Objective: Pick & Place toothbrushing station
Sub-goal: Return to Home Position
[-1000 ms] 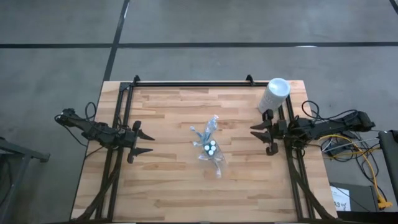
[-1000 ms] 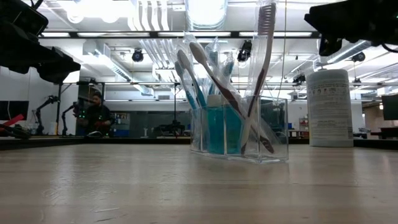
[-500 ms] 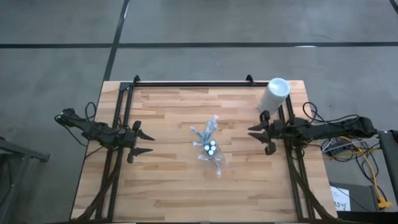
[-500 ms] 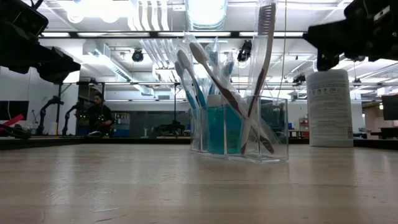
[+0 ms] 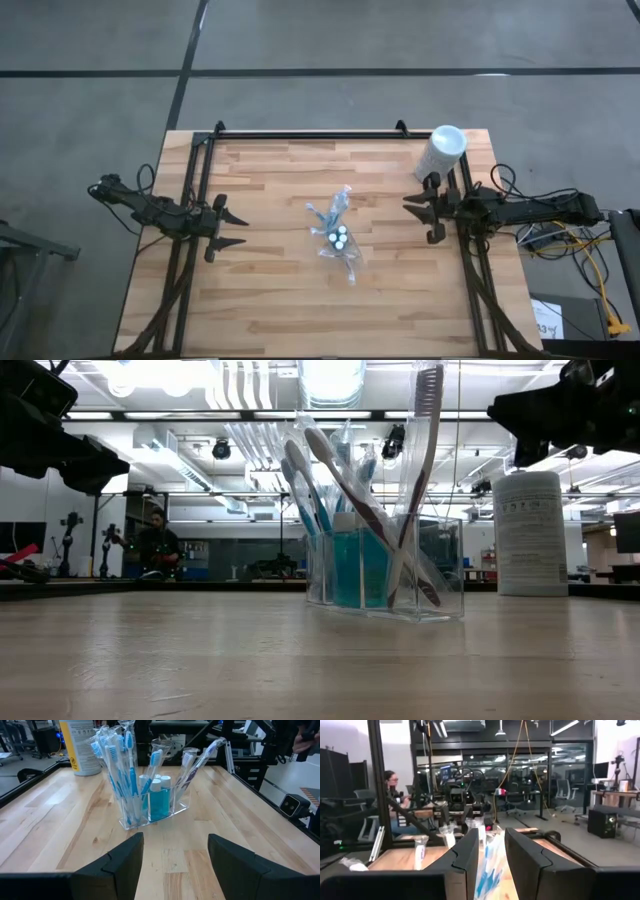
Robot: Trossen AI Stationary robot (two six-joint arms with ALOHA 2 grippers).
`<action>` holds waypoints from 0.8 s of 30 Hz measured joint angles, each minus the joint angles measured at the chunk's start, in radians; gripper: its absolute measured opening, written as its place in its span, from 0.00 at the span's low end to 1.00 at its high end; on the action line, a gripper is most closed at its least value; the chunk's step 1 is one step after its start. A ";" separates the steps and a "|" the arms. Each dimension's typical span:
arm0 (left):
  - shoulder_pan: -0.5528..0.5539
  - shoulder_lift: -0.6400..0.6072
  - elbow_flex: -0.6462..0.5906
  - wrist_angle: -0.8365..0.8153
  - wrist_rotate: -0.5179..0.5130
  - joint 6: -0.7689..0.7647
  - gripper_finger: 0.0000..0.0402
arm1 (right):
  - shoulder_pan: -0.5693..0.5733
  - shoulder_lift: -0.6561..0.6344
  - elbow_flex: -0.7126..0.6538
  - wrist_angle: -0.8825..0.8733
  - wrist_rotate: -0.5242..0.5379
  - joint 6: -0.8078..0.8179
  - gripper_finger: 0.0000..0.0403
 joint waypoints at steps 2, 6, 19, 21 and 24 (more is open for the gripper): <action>0.000 0.000 0.000 0.000 0.000 0.000 0.57 | -0.003 -0.030 0.000 -0.030 0.000 0.003 0.23; 0.000 0.000 0.000 0.000 0.000 0.000 0.57 | -0.003 -0.104 0.000 -0.110 -0.001 0.003 0.24; 0.000 0.000 0.000 0.000 0.000 0.000 0.57 | -0.003 -0.338 0.002 -0.328 0.039 0.007 0.24; 0.000 0.000 0.000 -0.001 0.000 0.000 0.57 | -0.003 -0.335 0.001 -0.344 0.049 0.007 0.24; 0.000 0.000 0.000 -0.006 0.000 0.000 0.57 | -0.003 -0.338 0.001 -0.384 0.049 0.022 0.24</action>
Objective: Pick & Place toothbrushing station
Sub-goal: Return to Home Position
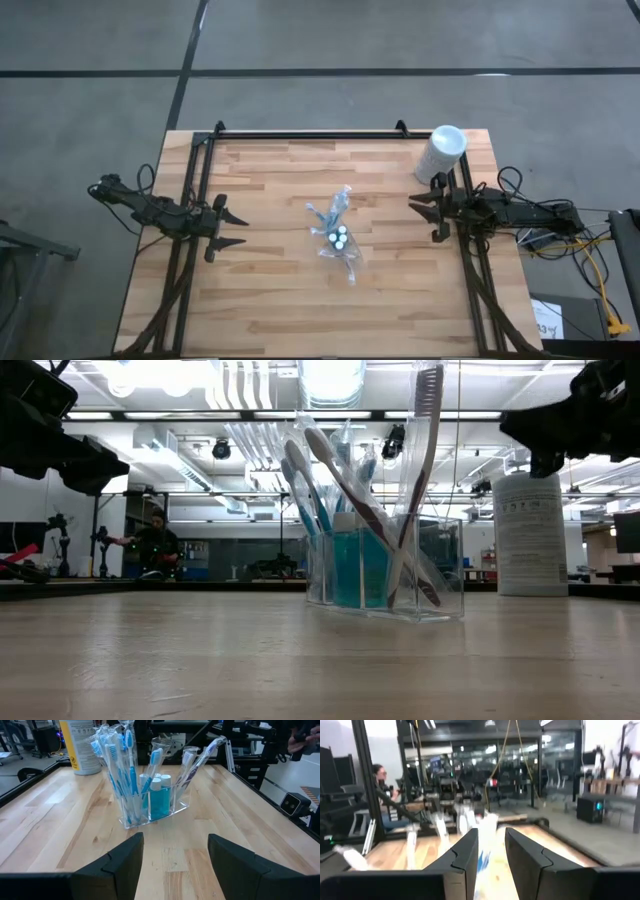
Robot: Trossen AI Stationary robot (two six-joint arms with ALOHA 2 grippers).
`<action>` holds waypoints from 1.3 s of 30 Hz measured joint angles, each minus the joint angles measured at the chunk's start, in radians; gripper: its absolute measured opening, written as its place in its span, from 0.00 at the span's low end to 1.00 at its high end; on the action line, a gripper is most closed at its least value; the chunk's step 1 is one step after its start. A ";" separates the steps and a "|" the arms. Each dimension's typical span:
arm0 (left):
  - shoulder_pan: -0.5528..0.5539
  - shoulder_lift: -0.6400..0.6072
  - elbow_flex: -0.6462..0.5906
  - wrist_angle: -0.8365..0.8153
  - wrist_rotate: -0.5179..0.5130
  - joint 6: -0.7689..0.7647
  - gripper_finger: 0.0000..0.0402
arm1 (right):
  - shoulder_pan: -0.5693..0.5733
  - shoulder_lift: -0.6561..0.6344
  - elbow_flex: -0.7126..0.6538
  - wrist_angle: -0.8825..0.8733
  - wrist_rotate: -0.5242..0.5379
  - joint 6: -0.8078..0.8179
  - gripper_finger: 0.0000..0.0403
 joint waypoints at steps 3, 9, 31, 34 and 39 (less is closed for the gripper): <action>0.000 0.000 0.000 -0.001 0.000 0.000 0.57 | 0.000 0.000 0.000 -0.068 0.000 0.035 0.24; 0.000 0.000 0.000 -0.002 0.000 0.000 0.57 | 0.000 0.012 0.000 -0.134 0.001 0.106 0.23; 0.000 0.000 0.000 -0.002 0.000 0.000 0.57 | 0.000 0.022 0.000 -0.133 0.001 0.104 0.18; 0.000 0.000 0.000 -0.002 0.000 0.000 0.57 | 0.000 0.022 0.000 -0.133 0.001 0.104 0.18; 0.000 0.000 0.000 -0.002 0.000 0.000 0.57 | 0.000 0.022 0.000 -0.133 0.001 0.104 0.19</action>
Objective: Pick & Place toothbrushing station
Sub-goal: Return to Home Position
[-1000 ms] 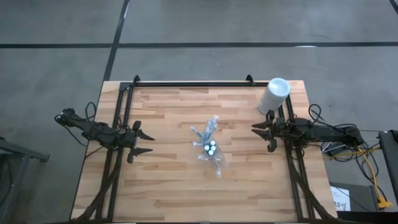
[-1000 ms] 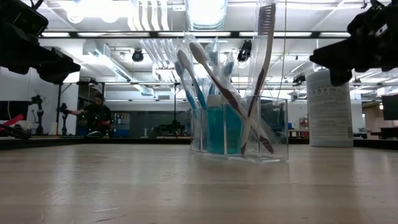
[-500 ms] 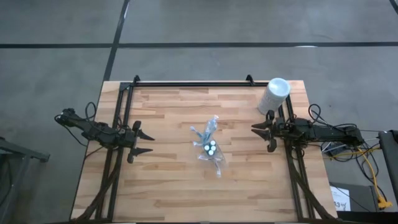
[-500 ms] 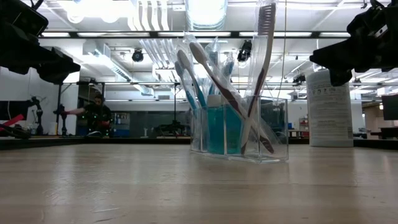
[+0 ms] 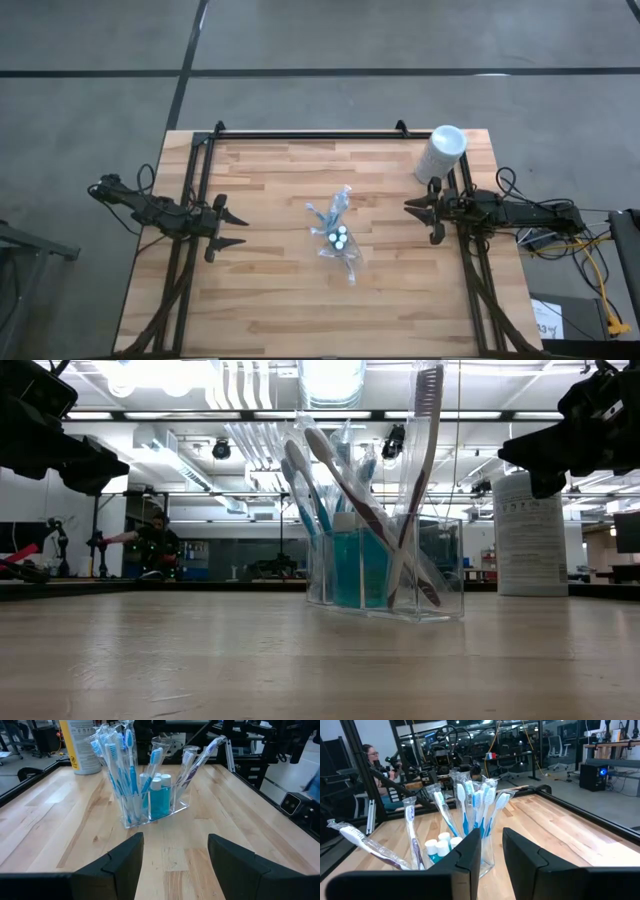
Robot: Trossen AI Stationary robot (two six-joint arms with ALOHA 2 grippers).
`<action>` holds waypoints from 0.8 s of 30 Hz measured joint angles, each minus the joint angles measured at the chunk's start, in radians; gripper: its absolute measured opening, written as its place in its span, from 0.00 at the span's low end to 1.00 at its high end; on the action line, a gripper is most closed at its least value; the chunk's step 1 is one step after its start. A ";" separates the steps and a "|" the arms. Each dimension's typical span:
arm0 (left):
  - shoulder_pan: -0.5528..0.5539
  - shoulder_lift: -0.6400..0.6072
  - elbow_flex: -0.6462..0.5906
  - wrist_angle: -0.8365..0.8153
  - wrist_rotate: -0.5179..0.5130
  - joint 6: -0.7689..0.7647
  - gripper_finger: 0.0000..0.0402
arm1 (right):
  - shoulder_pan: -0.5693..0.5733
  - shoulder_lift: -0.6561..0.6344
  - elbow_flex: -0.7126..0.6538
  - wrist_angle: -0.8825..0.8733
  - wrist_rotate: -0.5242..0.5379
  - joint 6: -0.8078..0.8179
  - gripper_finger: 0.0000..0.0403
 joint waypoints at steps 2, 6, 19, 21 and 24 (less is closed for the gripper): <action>0.000 0.000 0.000 0.000 0.000 0.000 0.57 | 0.000 0.000 0.000 0.000 0.000 0.000 0.20; 0.000 0.000 0.000 0.000 0.000 0.000 0.57 | 0.000 0.000 0.000 0.000 0.000 0.000 0.21; 0.000 0.000 0.000 0.000 0.000 0.000 0.57 | 0.000 0.000 0.000 0.000 0.000 0.000 0.18; 0.000 0.000 0.000 0.000 0.000 0.000 0.57 | 0.000 0.000 0.000 0.000 0.000 0.000 0.18; 0.000 0.000 0.000 0.000 0.000 0.000 0.57 | 0.000 0.000 0.000 0.000 0.000 0.000 0.17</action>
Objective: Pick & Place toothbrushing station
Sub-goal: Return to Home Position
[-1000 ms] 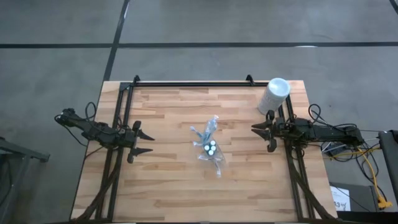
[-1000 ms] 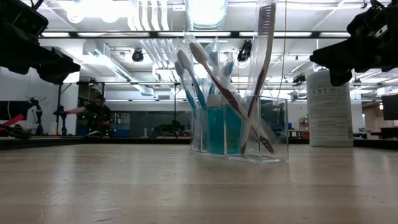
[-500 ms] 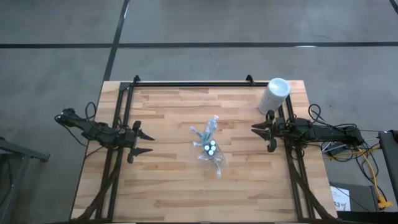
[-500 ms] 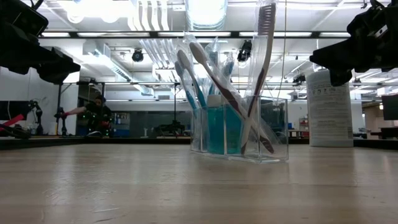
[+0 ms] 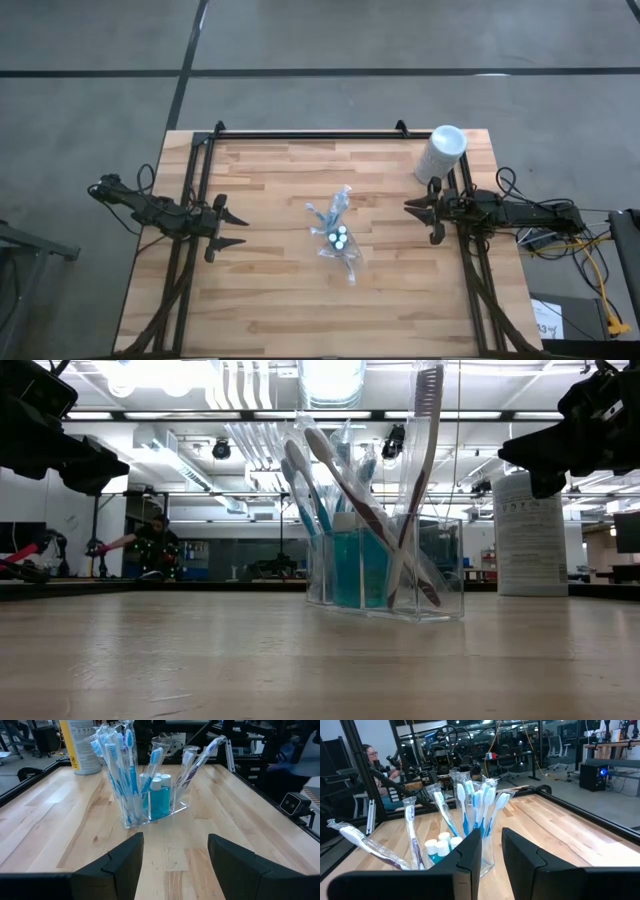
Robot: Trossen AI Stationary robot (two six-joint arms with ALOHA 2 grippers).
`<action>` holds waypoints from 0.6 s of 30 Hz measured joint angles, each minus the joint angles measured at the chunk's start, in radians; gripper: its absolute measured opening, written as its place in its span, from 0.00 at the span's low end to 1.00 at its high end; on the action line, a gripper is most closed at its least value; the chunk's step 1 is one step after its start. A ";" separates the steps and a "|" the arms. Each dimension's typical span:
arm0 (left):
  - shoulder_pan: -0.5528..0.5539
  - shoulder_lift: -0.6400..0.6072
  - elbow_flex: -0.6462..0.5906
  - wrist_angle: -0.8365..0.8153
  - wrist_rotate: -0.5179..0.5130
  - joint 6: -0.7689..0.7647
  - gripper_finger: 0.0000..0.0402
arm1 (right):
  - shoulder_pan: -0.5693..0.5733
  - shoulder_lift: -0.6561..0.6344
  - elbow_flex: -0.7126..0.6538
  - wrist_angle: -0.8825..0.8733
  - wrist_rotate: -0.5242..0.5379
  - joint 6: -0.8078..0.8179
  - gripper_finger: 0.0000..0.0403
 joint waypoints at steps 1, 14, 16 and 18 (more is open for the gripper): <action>0.000 0.000 0.000 0.000 0.000 0.000 0.57 | 0.000 0.000 0.000 0.000 0.000 0.000 0.18; 0.000 0.000 0.000 0.000 0.000 0.000 0.57 | 0.000 0.000 0.000 0.000 0.000 0.000 0.21; 0.000 0.000 0.000 0.000 0.000 0.000 0.57 | 0.000 0.000 0.000 0.000 0.000 0.000 0.21; 0.000 0.000 0.000 0.000 0.000 0.000 0.57 | 0.000 0.000 0.000 0.000 0.000 0.000 0.20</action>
